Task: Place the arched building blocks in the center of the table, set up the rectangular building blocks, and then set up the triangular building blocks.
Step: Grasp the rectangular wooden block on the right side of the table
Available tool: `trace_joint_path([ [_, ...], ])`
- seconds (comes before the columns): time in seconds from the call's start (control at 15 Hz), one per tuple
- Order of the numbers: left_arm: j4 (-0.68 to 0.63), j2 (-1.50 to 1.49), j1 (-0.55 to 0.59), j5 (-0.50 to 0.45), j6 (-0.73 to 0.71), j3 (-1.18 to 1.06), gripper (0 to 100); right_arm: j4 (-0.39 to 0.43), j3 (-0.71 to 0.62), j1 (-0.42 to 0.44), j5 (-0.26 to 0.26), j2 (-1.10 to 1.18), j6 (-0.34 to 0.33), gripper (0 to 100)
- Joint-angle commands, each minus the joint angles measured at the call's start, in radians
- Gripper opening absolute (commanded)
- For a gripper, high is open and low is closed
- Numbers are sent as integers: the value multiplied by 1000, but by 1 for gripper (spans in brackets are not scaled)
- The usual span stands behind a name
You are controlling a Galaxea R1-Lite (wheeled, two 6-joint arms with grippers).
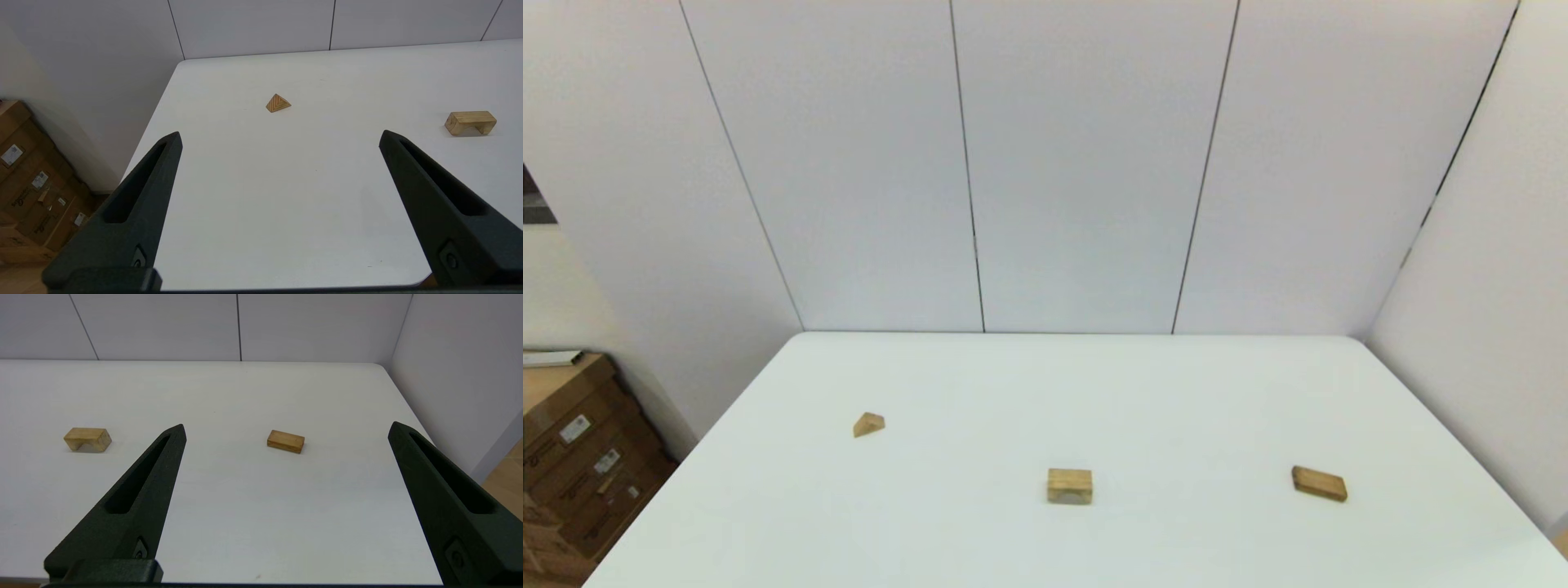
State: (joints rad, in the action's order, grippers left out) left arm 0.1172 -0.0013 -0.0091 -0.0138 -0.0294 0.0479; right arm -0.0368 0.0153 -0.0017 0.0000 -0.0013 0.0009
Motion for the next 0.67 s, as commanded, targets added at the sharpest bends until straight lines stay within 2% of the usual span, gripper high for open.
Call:
trace_joint_path([
  [0.07, 1, 1, 0, 0, 3, 0, 100, 0, 0, 0, 0, 1, 2, 100],
  [0.53, 1, 1, 0, 0, 3, 0, 100, -28, 11, 0, -3, 10, -7, 100],
  [0.67, 1, 1, 0, 0, 3, 0, 100, -40, 52, 0, 2, 14, -19, 100],
])
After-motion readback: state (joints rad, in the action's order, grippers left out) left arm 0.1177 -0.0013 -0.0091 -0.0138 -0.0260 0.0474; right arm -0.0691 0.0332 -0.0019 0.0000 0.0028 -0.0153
